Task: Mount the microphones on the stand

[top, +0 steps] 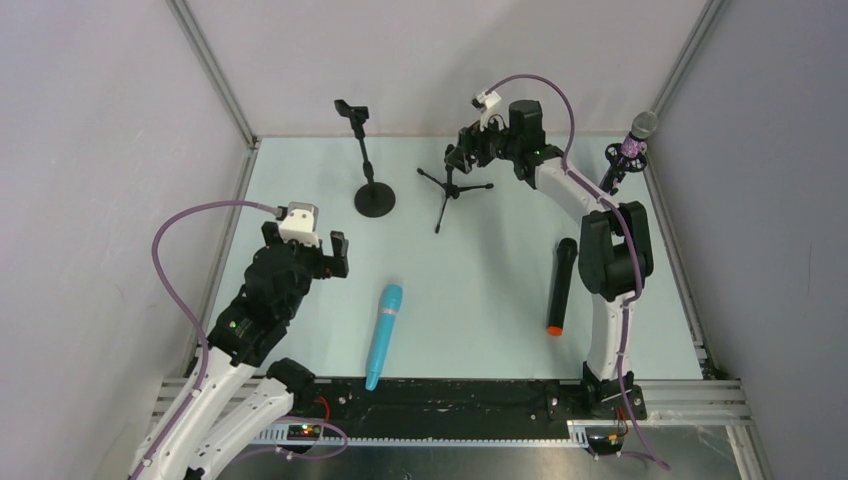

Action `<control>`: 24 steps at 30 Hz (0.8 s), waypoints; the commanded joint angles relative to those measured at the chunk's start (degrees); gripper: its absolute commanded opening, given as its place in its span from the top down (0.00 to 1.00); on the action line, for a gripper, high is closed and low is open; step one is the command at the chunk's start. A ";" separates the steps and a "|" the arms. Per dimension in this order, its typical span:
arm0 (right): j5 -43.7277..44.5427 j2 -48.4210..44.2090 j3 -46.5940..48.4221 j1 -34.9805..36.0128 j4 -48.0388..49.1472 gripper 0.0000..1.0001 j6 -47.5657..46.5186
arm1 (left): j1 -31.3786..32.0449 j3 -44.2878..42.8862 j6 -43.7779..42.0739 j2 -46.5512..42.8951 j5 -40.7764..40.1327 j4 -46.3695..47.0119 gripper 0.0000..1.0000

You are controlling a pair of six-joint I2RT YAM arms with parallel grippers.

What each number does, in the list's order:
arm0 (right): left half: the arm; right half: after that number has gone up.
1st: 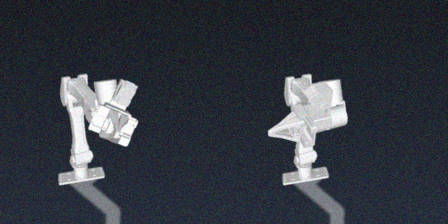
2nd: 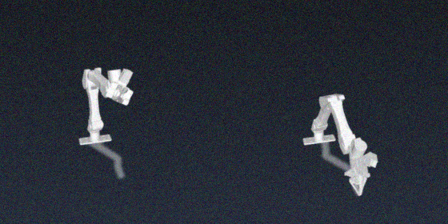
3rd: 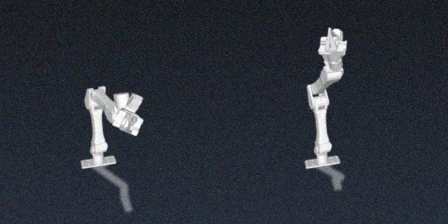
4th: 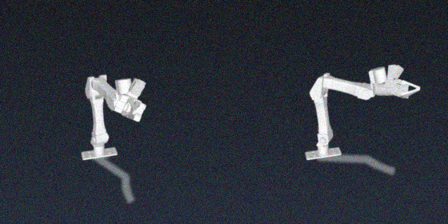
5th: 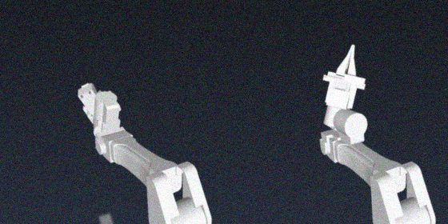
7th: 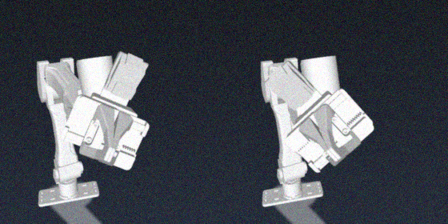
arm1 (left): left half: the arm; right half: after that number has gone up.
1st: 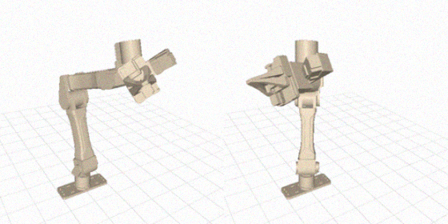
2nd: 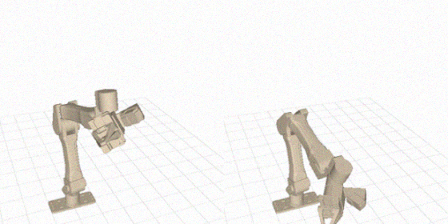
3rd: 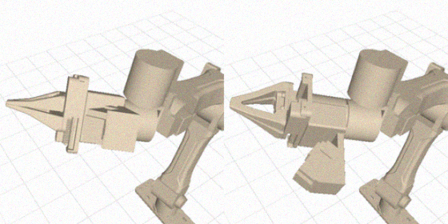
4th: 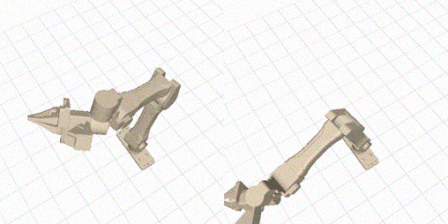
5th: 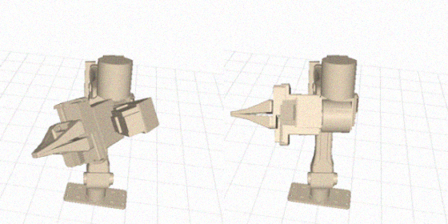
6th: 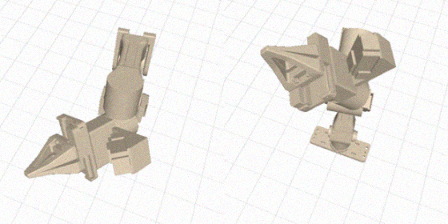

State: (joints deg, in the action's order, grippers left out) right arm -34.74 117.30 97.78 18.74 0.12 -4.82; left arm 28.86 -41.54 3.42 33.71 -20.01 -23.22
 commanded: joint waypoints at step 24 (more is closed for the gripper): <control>-1.21 -7.02 -5.82 -0.12 7.69 0.96 4.64 | 0.26 0.41 -0.87 0.72 1.62 1.75 0.02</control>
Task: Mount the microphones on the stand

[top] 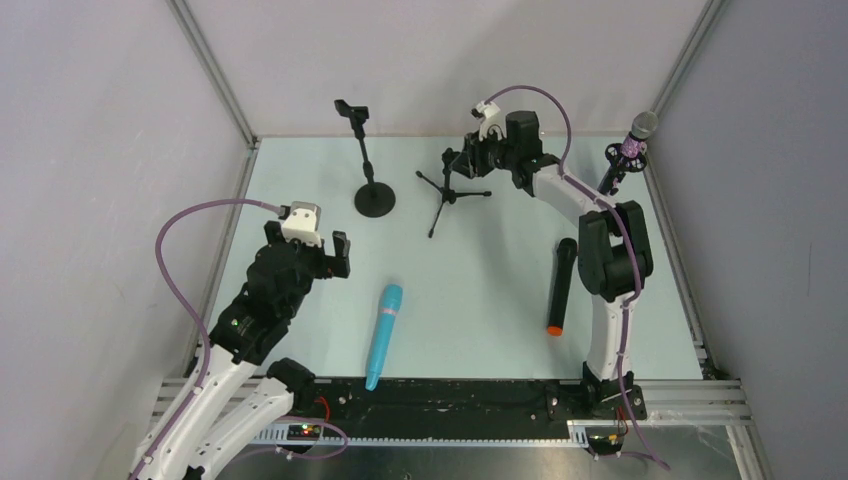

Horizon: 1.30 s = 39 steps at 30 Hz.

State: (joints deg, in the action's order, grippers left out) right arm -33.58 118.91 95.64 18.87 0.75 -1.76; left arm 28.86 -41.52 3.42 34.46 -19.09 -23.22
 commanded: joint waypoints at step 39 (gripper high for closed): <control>-22.98 -34.15 -35.23 5.74 -1.48 0.97 -19.23 | 0.23 0.66 -0.53 1.05 1.39 1.77 0.02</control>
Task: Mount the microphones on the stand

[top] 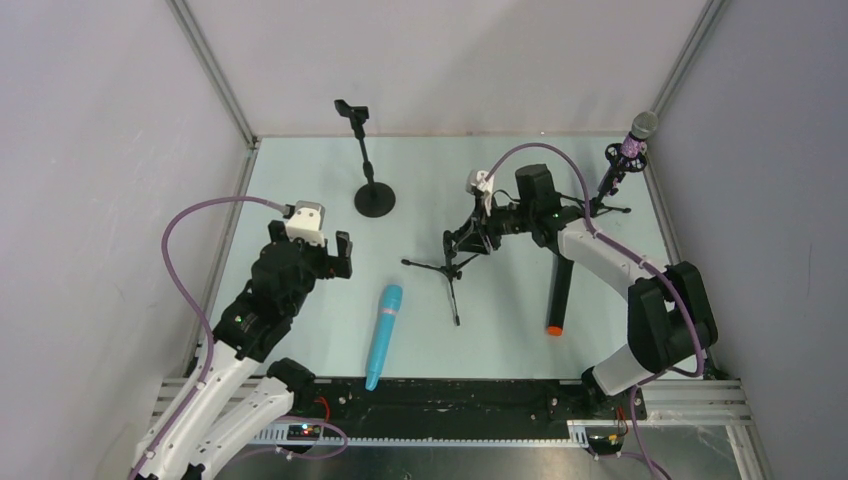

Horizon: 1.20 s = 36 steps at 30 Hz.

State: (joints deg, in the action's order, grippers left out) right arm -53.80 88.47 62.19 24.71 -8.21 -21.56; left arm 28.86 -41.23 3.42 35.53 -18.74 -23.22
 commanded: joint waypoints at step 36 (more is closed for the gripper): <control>17.94 -14.96 -10.43 1.42 5.12 0.01 1.03 | 0.23 0.09 -0.86 -0.35 0.44 1.76 0.02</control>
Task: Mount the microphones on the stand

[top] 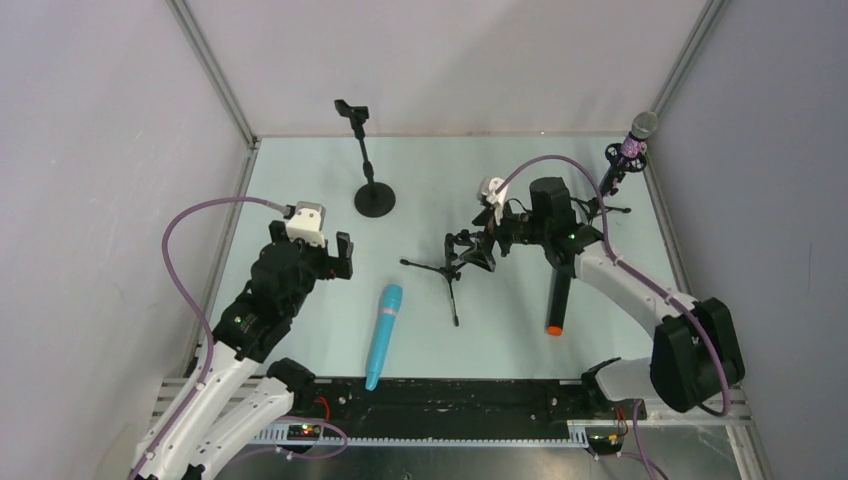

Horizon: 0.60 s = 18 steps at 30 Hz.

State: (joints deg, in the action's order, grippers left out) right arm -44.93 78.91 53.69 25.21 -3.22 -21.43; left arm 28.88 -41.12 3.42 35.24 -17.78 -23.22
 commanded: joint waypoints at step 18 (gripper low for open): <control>32.90 -39.94 -13.55 9.05 -6.65 0.01 29.01 | 0.19 1.34 17.96 -2.12 18.91 1.11 0.02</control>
State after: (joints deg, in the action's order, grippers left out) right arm -14.48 45.01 41.50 33.45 -6.22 -4.05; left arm 28.86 -41.12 10.22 33.87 -9.15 -23.24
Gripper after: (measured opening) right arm 0.993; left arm 0.985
